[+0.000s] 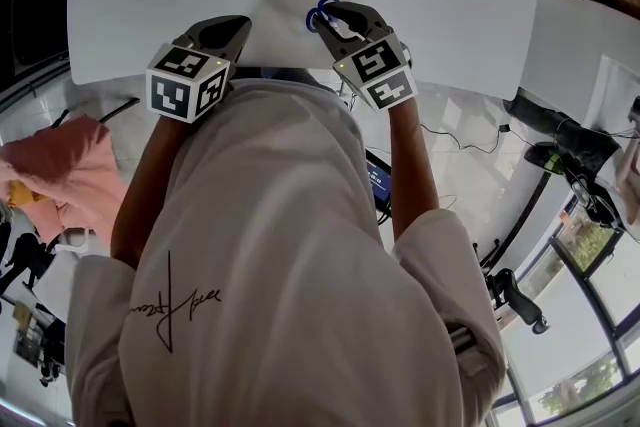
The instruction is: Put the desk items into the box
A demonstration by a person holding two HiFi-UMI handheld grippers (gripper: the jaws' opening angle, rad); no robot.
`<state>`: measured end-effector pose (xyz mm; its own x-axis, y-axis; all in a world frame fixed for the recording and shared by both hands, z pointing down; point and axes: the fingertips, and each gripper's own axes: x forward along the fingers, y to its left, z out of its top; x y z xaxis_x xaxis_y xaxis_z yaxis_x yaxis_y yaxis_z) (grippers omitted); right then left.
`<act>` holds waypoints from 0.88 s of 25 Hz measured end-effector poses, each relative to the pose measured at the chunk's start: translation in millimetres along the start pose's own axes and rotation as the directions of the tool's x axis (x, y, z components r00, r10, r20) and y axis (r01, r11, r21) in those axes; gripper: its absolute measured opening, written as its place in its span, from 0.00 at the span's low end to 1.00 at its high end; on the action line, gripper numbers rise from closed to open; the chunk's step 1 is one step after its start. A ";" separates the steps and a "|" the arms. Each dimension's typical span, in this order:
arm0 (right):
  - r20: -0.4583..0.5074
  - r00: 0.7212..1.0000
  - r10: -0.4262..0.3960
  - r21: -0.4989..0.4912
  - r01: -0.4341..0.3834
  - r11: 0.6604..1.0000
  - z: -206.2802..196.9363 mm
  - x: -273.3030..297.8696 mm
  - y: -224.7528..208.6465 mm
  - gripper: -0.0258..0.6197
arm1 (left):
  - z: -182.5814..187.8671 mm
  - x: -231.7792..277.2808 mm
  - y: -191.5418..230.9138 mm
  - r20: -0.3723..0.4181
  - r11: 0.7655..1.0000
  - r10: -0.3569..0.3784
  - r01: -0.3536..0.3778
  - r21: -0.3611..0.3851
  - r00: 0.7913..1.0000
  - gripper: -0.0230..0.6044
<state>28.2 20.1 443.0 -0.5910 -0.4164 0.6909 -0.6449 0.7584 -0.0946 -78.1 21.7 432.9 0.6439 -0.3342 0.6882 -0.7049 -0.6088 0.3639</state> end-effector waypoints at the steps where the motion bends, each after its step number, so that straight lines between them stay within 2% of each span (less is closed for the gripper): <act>1: 0.005 1.000 -0.005 0.006 0.005 1.000 1.0 -1.2 -1.0 0.19 | 0.3 0.0 0.3 0.000 1.000 -0.001 0.001 0.000 1.000 0.04; 10: 0.041 0.998 -0.053 0.054 0.051 0.997 9.5 -15.6 -11.8 0.19 | 1.1 0.1 2.8 -0.001 1.000 -0.006 0.006 0.002 1.000 0.04; 22: 0.046 0.993 -0.110 0.038 0.108 0.993 23.1 -36.4 -34.0 0.19 | 1.9 1.5 2.9 -0.002 1.000 -0.012 0.012 -0.001 1.000 0.04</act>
<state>60.4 -2.1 404.5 -0.5383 -0.5198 0.6633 -0.7228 0.6896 -0.0462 -78.6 18.1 433.8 0.6521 -0.3255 0.6847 -0.6972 -0.6122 0.3730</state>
